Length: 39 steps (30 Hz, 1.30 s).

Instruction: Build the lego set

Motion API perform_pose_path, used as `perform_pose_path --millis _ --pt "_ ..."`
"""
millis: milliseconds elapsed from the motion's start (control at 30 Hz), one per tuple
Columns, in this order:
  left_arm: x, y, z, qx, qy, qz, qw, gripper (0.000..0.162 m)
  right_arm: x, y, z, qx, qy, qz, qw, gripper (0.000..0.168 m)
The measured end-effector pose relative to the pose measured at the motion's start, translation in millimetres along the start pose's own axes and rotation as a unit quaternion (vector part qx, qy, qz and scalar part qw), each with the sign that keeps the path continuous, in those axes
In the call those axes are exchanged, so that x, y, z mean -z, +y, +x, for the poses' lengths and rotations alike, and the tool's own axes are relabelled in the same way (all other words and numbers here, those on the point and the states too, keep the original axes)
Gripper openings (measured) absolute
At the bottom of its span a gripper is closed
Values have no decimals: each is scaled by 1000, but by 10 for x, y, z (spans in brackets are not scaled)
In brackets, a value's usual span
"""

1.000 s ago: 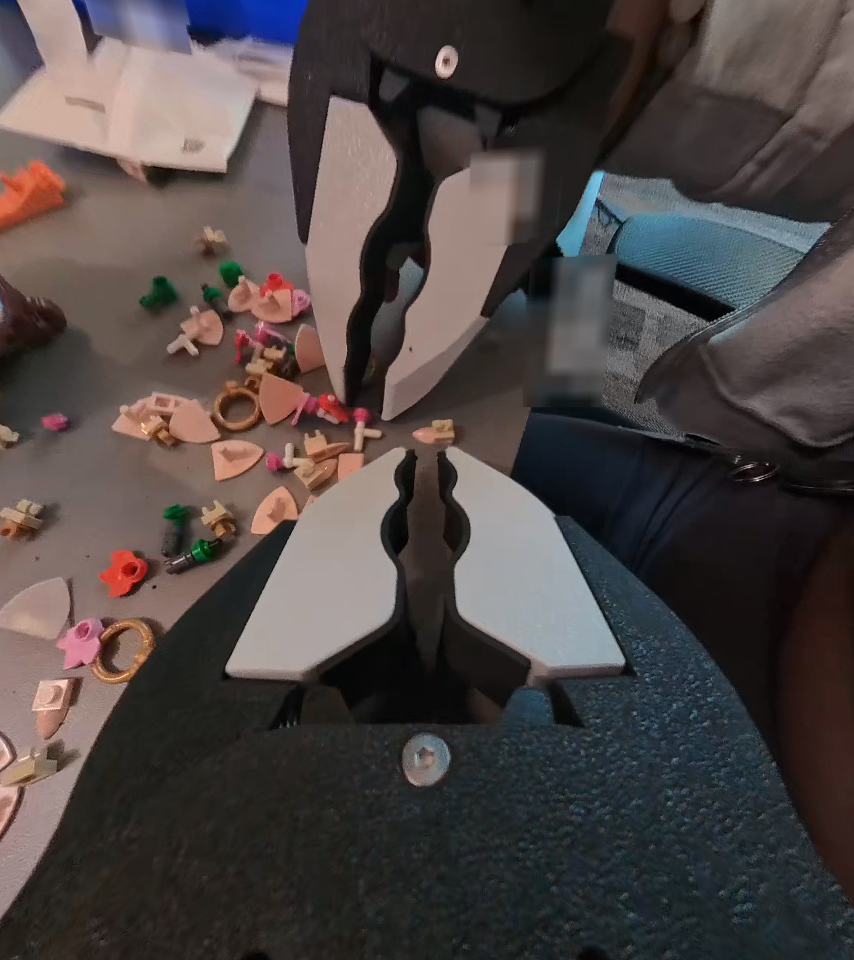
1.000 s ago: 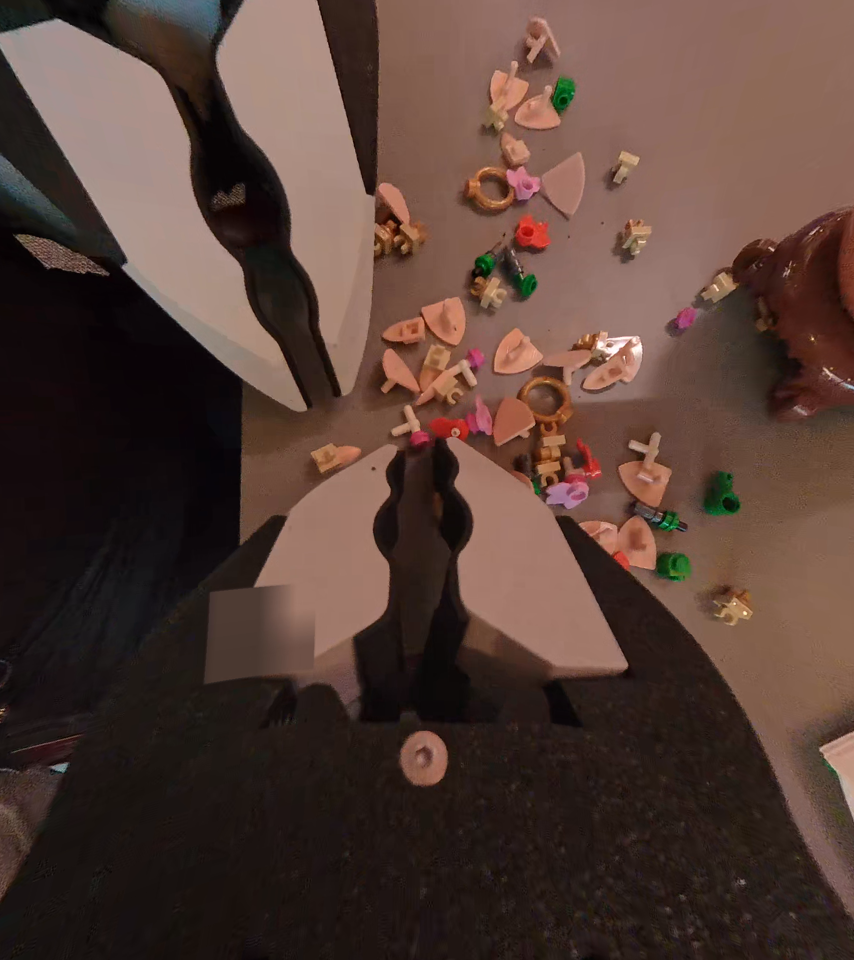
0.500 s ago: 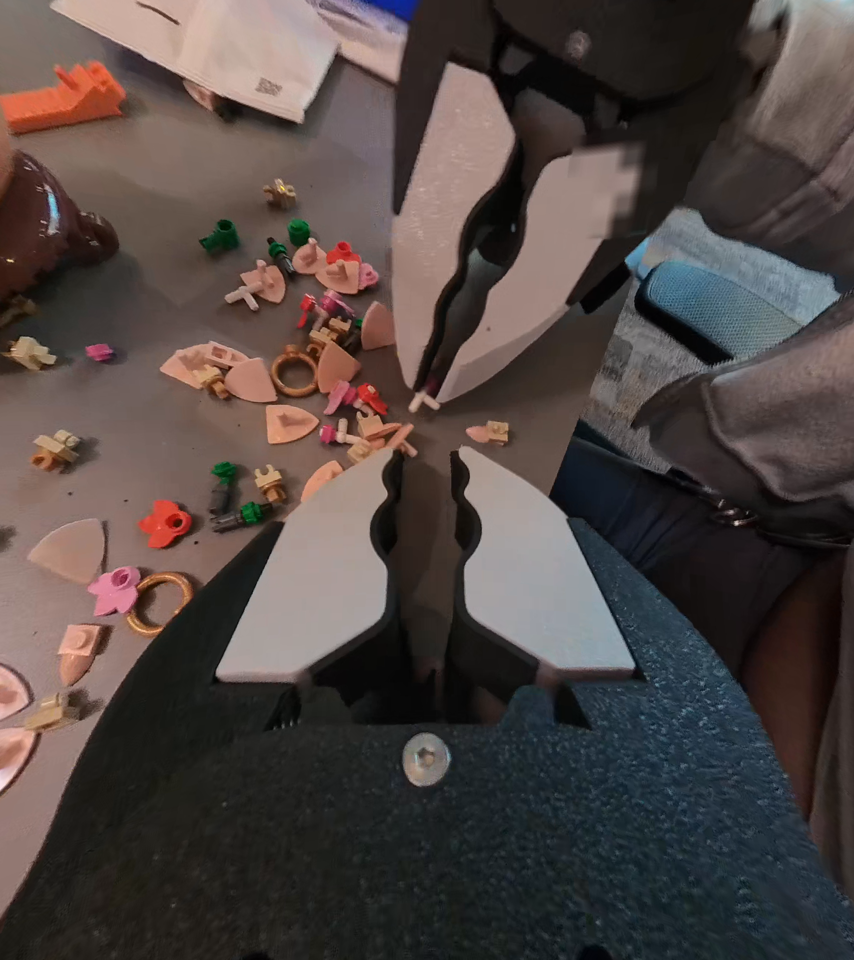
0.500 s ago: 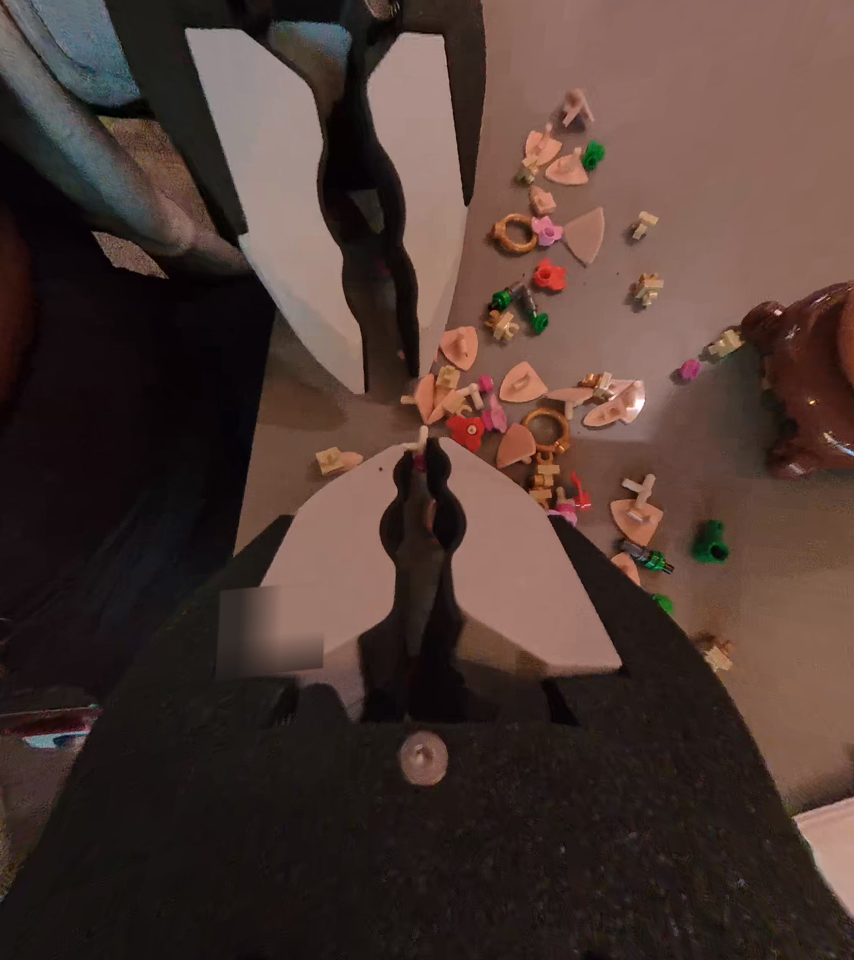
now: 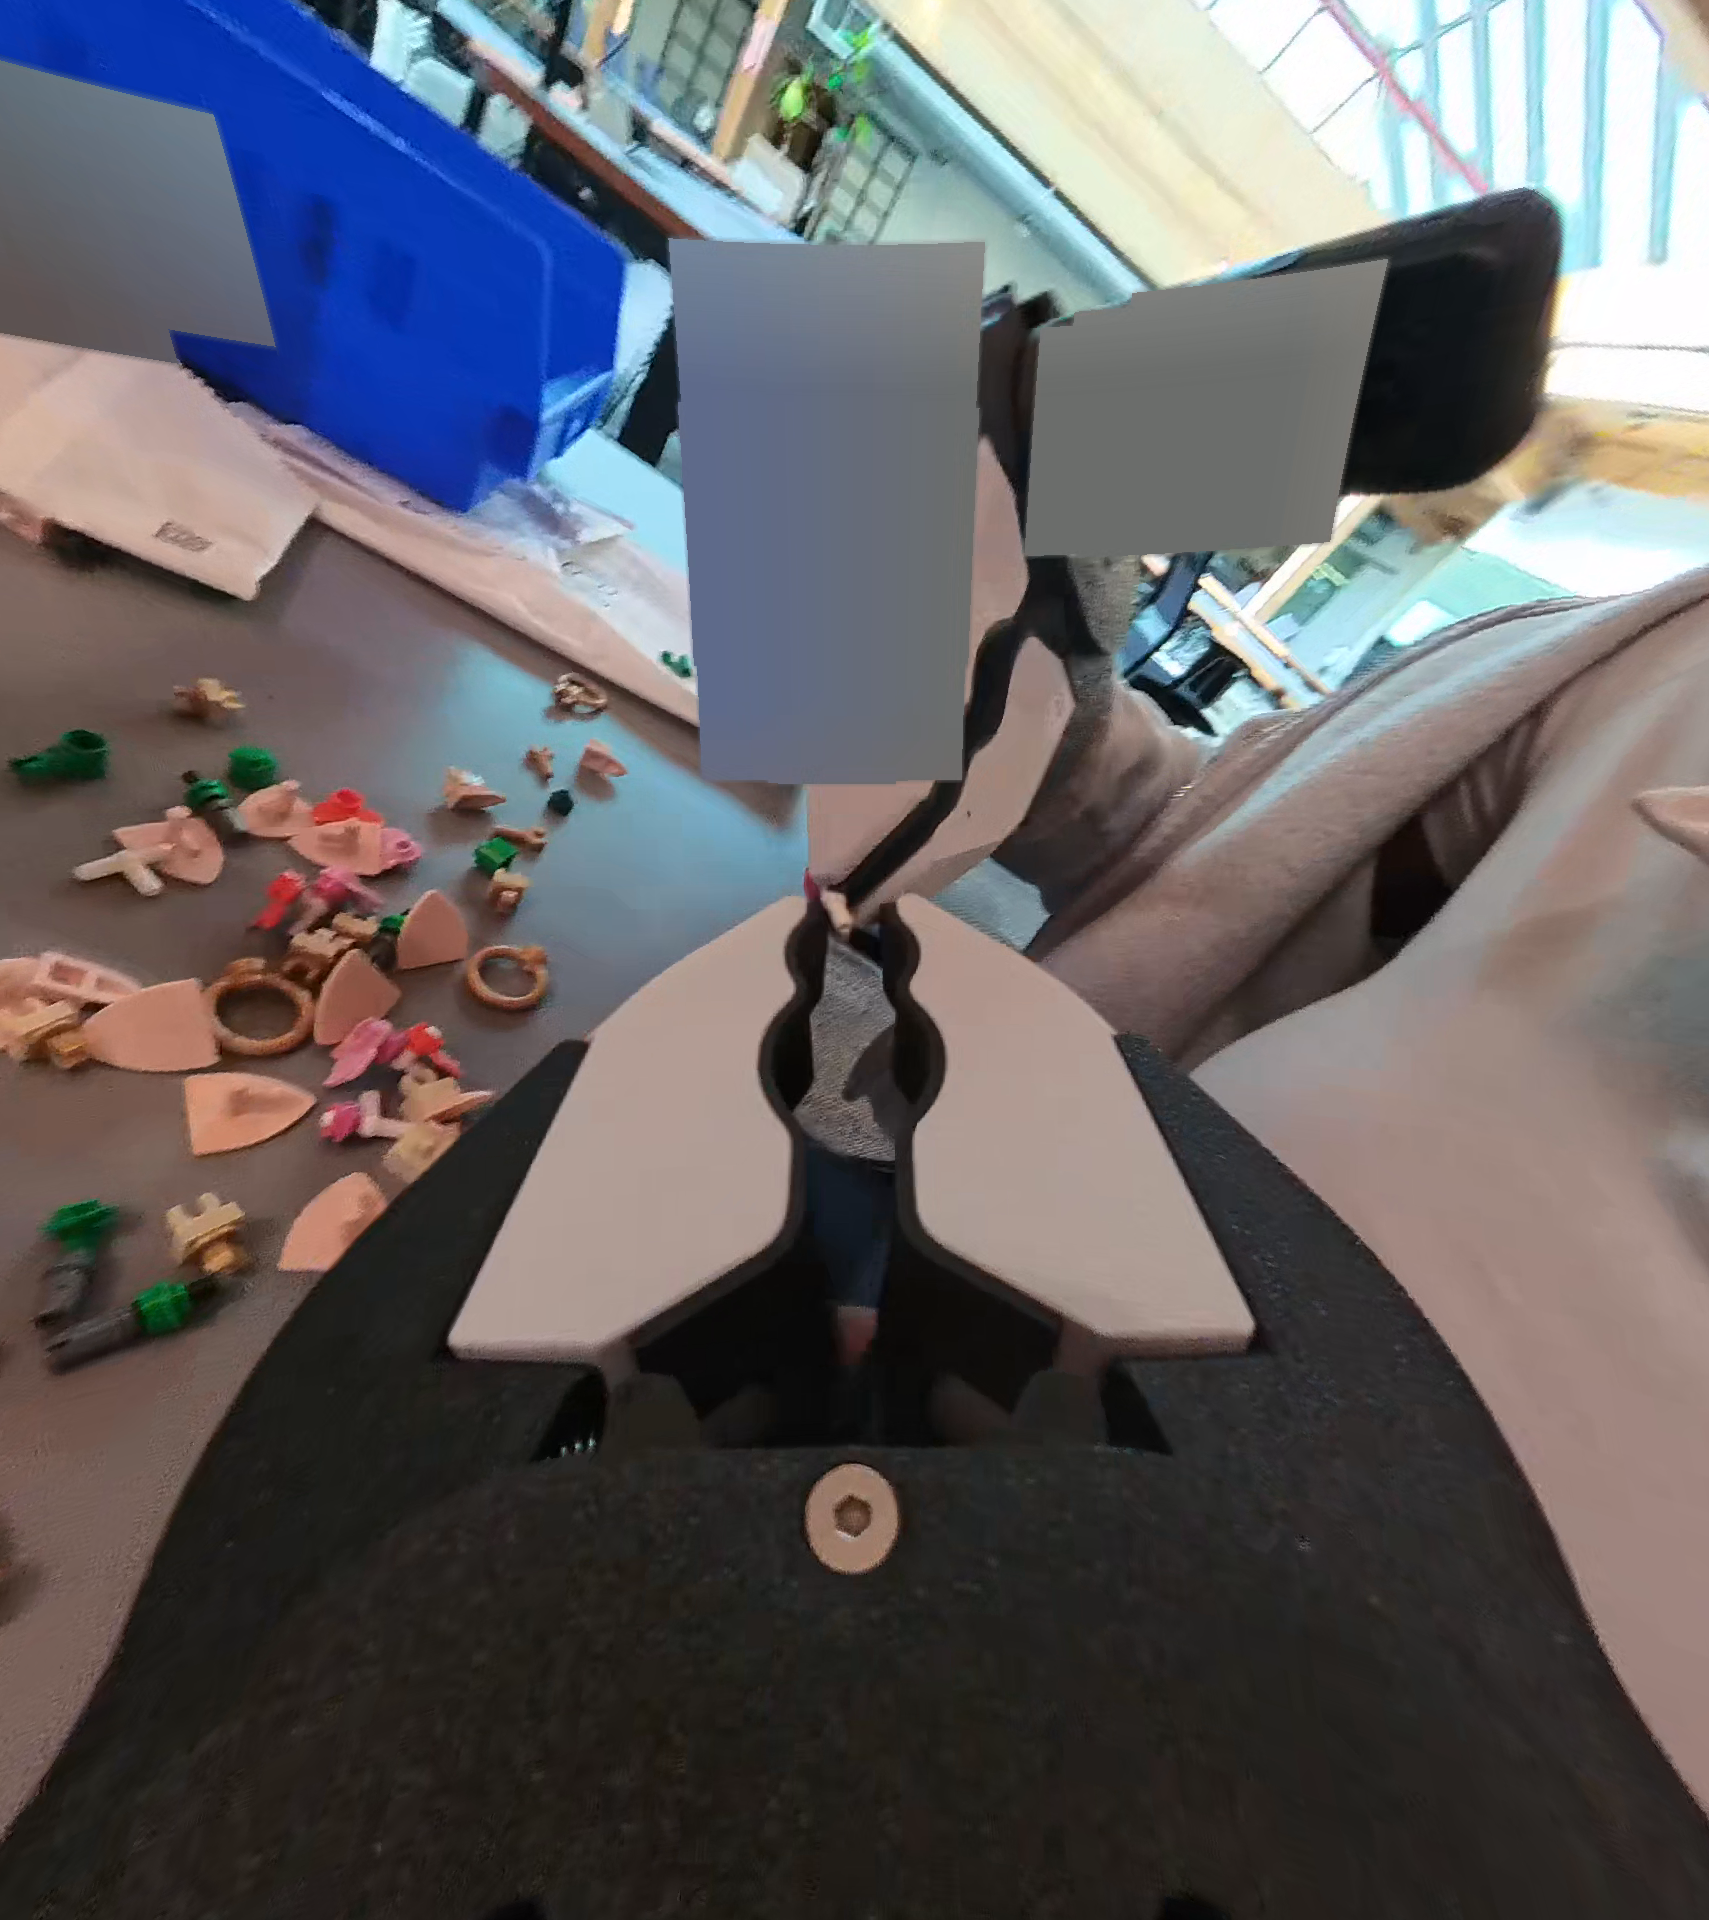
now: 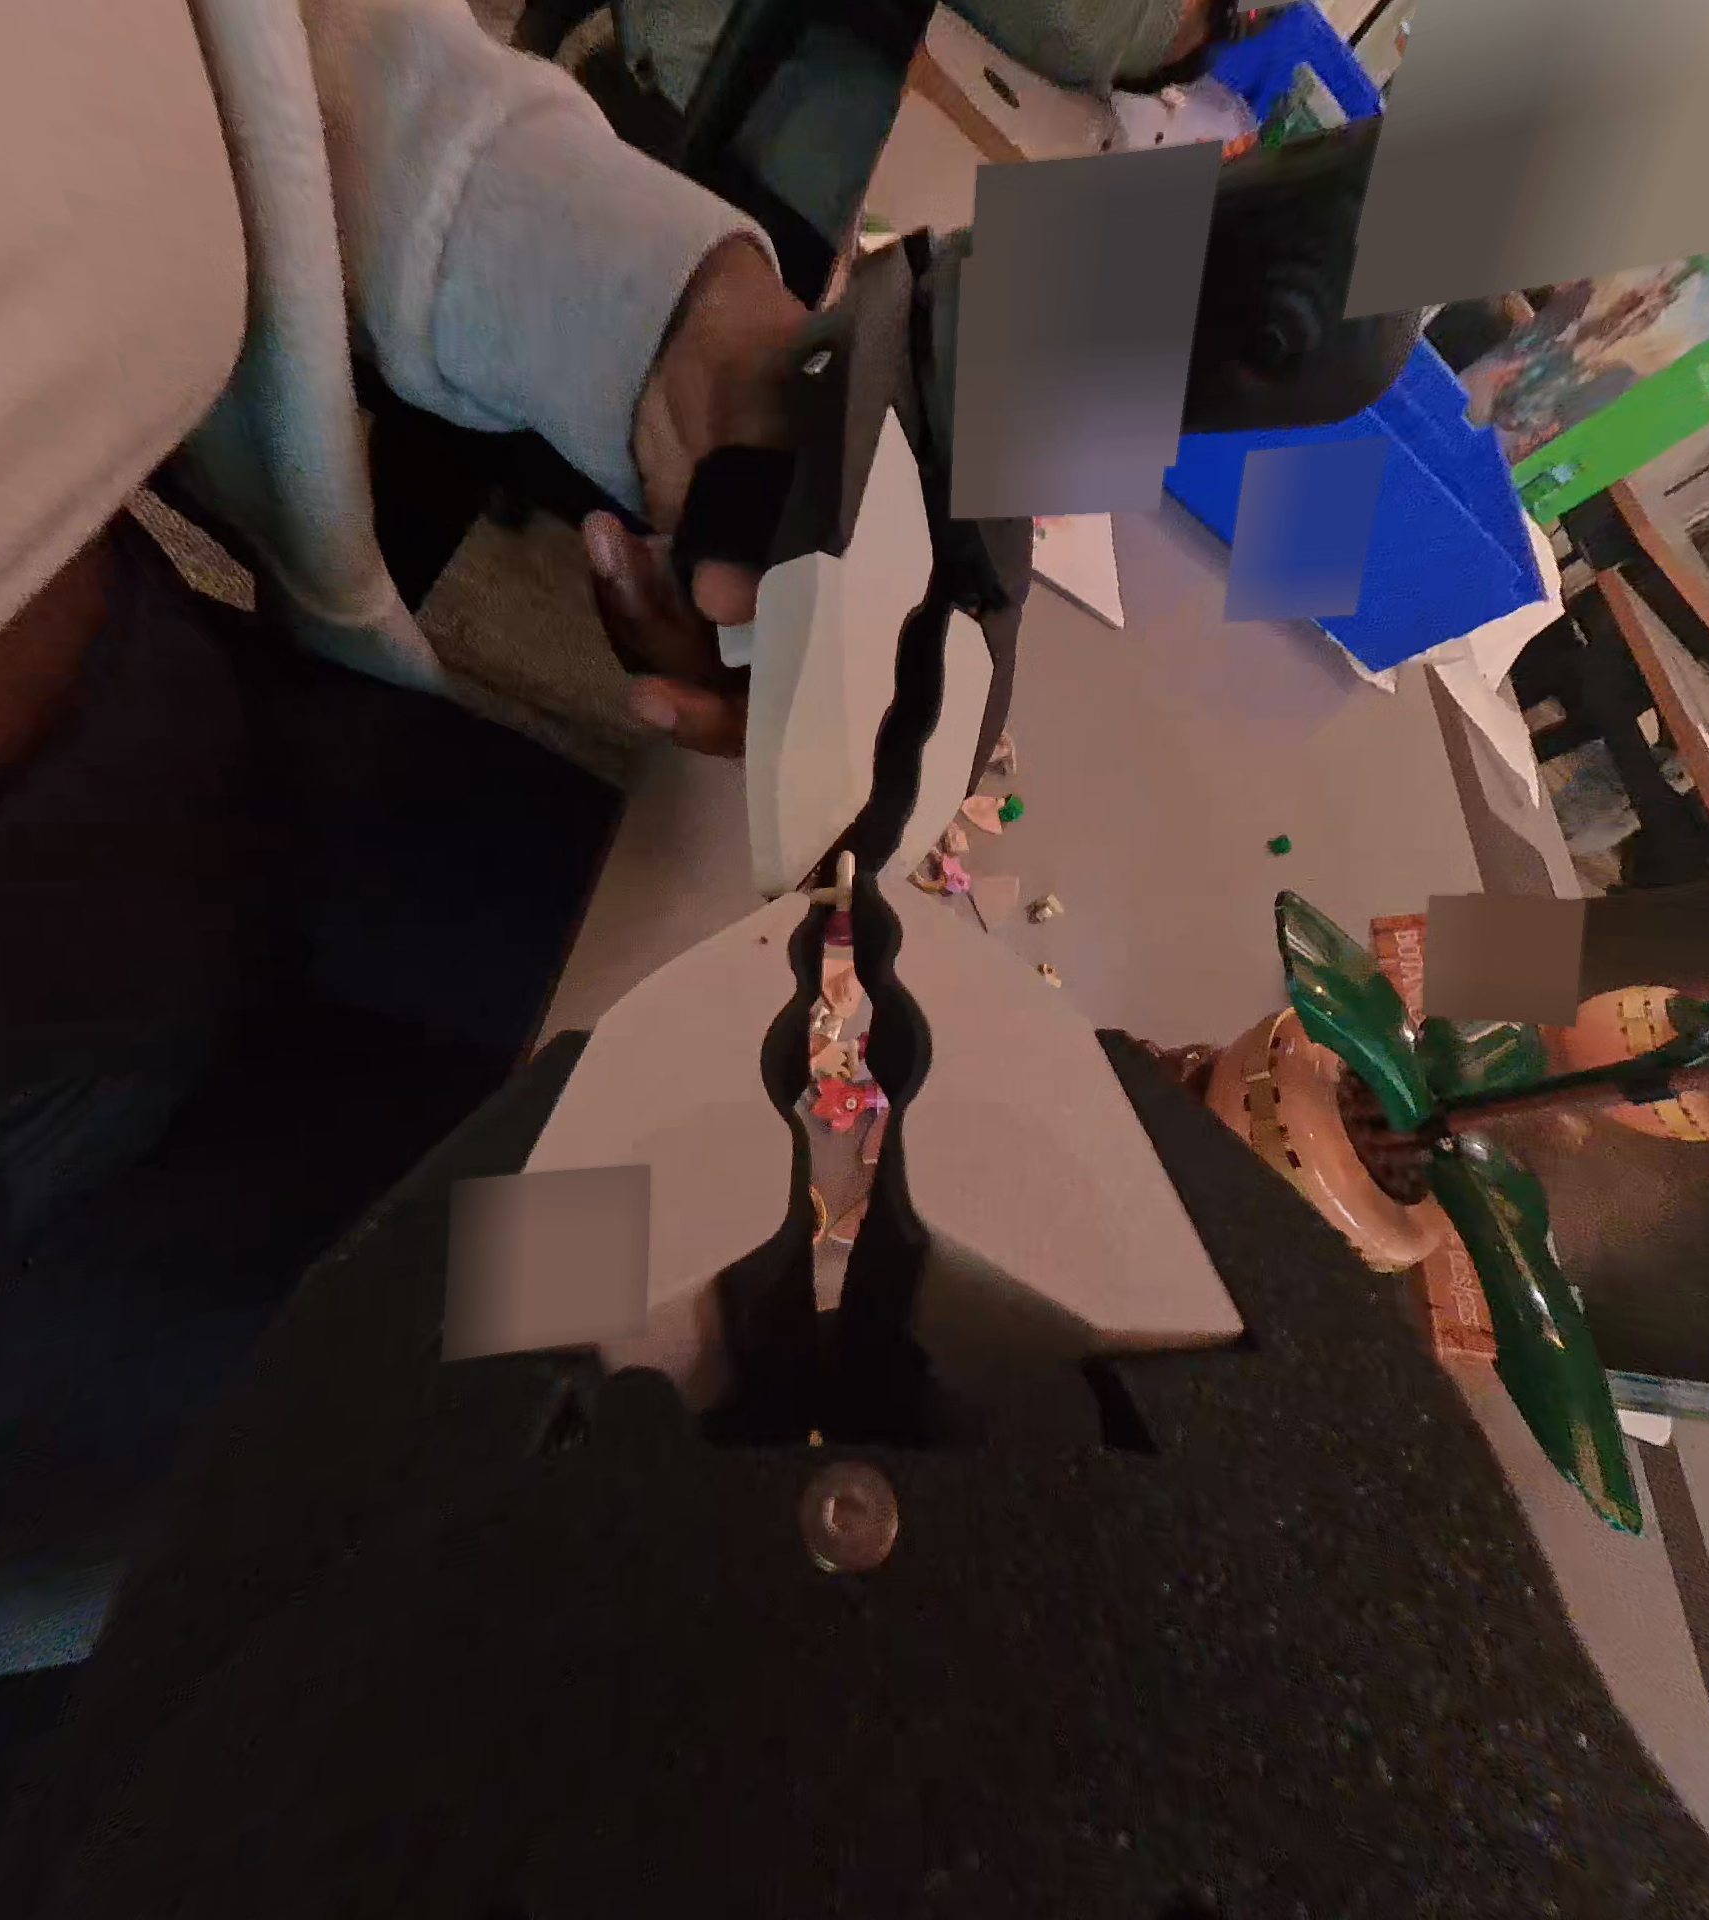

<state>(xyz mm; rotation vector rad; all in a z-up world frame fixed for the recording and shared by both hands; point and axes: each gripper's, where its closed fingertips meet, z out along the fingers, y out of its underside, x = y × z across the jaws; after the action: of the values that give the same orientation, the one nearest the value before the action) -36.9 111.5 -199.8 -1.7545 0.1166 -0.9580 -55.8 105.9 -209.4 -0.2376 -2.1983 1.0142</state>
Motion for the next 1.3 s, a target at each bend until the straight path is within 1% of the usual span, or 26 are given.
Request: perform_pose_path --millis 133,233,367,433,500,533,600,633,700,733,767,800,833,900,1000,1033,1100,1167,1200,1300 --pt "37 -23 147 30 57 18 998 8 39 -147 -66 24 -7 40 999 4" --pt "53 -51 158 56 72 28 995 11 42 -181 -72 46 -4 33 998 4" --pt "69 -59 203 48 85 37 995 4 34 -205 -82 72 -9 24 997 4" --pt "80 -87 220 44 89 50 994 2 65 -242 -52 49 -6 36 998 6" --pt "86 -96 243 30 91 54 994 2 79 -256 -36 -27 -26 65 997 9" --pt "86 -81 227 12 79 48 996 2 96 -254 -25 -69 -36 83 993 16" --pt "85 -70 138 -27 29 40 998 2 116 -281 3 -141 -44 121 982 17" --pt "86 -73 89 -52 -2 37 998 2 120 -272 48 -164 -26 126 978 14" --pt "112 -115 -53 -116 -89 38 989 2 104 -184 152 -209 30 104 972 9" --pt "139 -144 -136 -162 -143 36 976 2 89 -130 190 -245 59 92 963 9" --pt "172 -183 -206 -215 -199 36 956 2 76 -66 233 -300 95 85 945 8" --pt "185 -202 -249 -264 -243 29 933 2 64 0 253 -361 126 84 920 8" --pt "171 -197 -268 -302 -270 21 914 2 53 50 236 -411 147 94 895 9" --pt "86 -126 -284 -337 -287 9 897 2 15 134 141 -473 167 113 858 10" --pt "23 -16 -369 -385 -309 -19 870 2 26 248 25 -516 175 123 829 10" --pt "0 -3 -360 -402 -308 -24 862 2 31 253 -5 -521 168 128 827 10" --pt "-51 62 -373 -424 -300 -50 853 2 43 314 -53 -526 169 115 825 10" --pt "-85 88 -379 -436 -289 -61 850 2 47 334 -78 -527 158 111 828 8" --pt "-99 102 -385 -438 -283 -68 850 2 43 333 -93 -530 148 111 828 5" --pt "-117 107 -382 -458 -275 -70 842 2 51 344 -110 -543 130 116 822 4"
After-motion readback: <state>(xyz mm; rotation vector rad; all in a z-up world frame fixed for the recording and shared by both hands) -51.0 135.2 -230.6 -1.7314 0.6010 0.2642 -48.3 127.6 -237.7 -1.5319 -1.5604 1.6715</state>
